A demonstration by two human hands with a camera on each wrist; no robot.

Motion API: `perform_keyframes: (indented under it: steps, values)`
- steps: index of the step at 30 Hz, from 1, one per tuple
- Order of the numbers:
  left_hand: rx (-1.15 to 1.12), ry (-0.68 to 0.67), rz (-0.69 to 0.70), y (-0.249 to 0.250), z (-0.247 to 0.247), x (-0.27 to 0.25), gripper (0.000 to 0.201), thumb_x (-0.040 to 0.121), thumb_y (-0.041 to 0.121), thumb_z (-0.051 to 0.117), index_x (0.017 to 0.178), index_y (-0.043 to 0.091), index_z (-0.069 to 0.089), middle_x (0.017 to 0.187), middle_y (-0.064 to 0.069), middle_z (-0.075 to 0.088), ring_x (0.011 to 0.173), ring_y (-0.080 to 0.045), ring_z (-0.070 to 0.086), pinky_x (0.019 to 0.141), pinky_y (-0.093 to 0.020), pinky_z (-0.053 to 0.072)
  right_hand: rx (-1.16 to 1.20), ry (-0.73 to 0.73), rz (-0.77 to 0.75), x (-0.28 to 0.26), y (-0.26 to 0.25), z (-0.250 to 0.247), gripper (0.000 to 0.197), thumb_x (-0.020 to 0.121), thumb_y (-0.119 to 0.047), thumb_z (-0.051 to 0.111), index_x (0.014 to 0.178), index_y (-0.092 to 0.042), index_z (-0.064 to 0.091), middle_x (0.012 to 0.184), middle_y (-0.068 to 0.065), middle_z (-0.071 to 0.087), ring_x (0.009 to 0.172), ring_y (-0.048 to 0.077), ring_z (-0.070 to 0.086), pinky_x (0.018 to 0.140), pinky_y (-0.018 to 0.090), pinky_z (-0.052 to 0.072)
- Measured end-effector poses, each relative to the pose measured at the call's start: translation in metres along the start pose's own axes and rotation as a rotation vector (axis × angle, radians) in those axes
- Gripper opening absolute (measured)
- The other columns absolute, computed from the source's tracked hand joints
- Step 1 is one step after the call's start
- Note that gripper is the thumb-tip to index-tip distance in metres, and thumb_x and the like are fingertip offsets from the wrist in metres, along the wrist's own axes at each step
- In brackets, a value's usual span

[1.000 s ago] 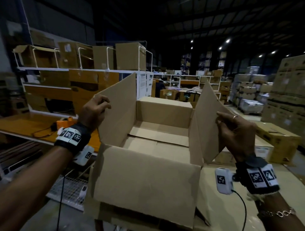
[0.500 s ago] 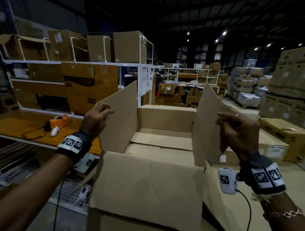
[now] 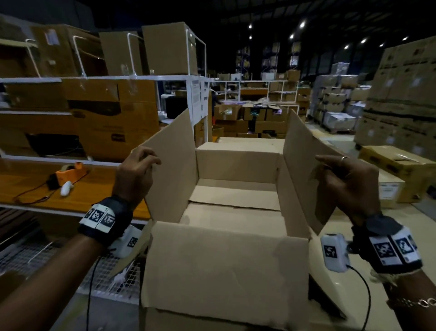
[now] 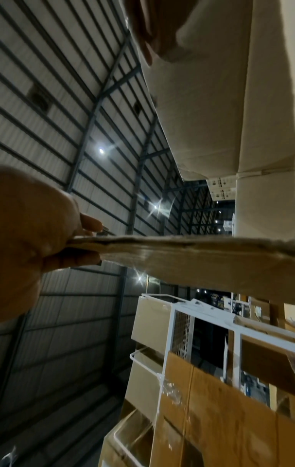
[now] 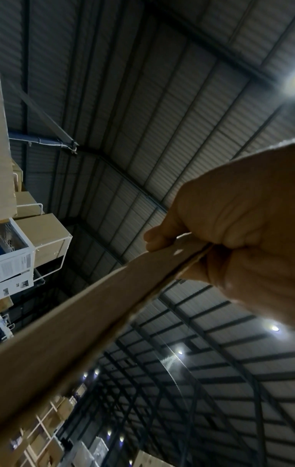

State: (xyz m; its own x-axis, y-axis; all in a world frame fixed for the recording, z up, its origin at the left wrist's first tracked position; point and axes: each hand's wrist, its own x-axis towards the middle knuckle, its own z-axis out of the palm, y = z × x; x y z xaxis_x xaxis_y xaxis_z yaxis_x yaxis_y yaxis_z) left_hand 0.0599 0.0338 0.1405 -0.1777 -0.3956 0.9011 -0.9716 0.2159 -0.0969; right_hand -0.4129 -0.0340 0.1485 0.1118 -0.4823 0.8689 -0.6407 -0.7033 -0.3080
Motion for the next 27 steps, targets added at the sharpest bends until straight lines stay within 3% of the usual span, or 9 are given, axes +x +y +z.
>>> perform_keyframes:
  steps: [8,16,18,20,23,27]
  values:
    - [-0.073,-0.086,-0.042,-0.002,-0.008,-0.015,0.011,0.082,-0.012,0.067,0.084,0.000,0.068,0.101,-0.020,0.064,0.091,-0.040,0.064,0.070,-0.048,0.057,-0.080,-0.029,0.054,0.003,-0.034,-0.011,0.033,0.083,0.008,0.064,0.110,-0.005,0.075,0.105,0.017,0.074,0.092,0.026,0.069,0.084,0.033,0.050]
    - [-0.087,-0.222,-0.085,-0.027,0.006,-0.055,0.015,0.076,-0.011,0.074,0.081,0.002,0.067,0.104,-0.022,0.063,0.085,-0.041,0.065,0.060,-0.049,0.059,-0.150,-0.086,0.117,-0.015,-0.029,0.023,0.036,0.081,0.007,0.066,0.112,-0.009,0.075,0.106,0.014,0.075,0.096,0.028,0.070,0.087,0.031,0.050]
    - [-0.092,-0.237,-0.083,-0.031,0.006,-0.062,0.019,0.072,-0.013,0.077,0.081,0.001,0.068,0.103,-0.024,0.064,0.083,-0.043,0.067,0.057,-0.048,0.058,-0.147,-0.130,0.134,-0.026,-0.027,0.033,0.039,0.081,0.008,0.065,0.114,-0.011,0.074,0.109,0.013,0.074,0.099,0.025,0.069,0.090,0.035,0.053]
    - [-0.085,-0.252,-0.068,-0.032,0.007,-0.069,0.023,0.070,-0.014,0.079,0.082,0.002,0.068,0.103,-0.025,0.064,0.085,-0.044,0.067,0.056,-0.047,0.059,-0.116,-0.154,0.147,-0.038,-0.030,0.043,0.040,0.082,0.010,0.064,0.115,-0.010,0.073,0.112,0.012,0.073,0.102,0.024,0.069,0.091,0.039,0.055]
    - [-0.063,-0.302,-0.040,-0.031,0.012,-0.083,0.027,0.067,-0.012,0.083,0.083,0.003,0.068,0.105,-0.024,0.065,0.089,-0.044,0.068,0.060,-0.047,0.060,-0.102,-0.193,0.127,-0.054,-0.031,0.062,0.043,0.080,0.015,0.065,0.114,-0.009,0.073,0.111,0.012,0.074,0.100,0.024,0.070,0.090,0.036,0.055]
    - [-0.039,-0.312,-0.077,-0.033,0.015,-0.093,0.030,0.062,-0.015,0.086,0.081,0.002,0.070,0.101,-0.025,0.067,0.087,-0.047,0.067,0.056,-0.046,0.059,-0.103,-0.269,0.169,-0.073,-0.028,0.087,0.050,0.077,0.017,0.063,0.118,-0.010,0.072,0.109,0.014,0.074,0.098,0.027,0.071,0.088,0.036,0.056]
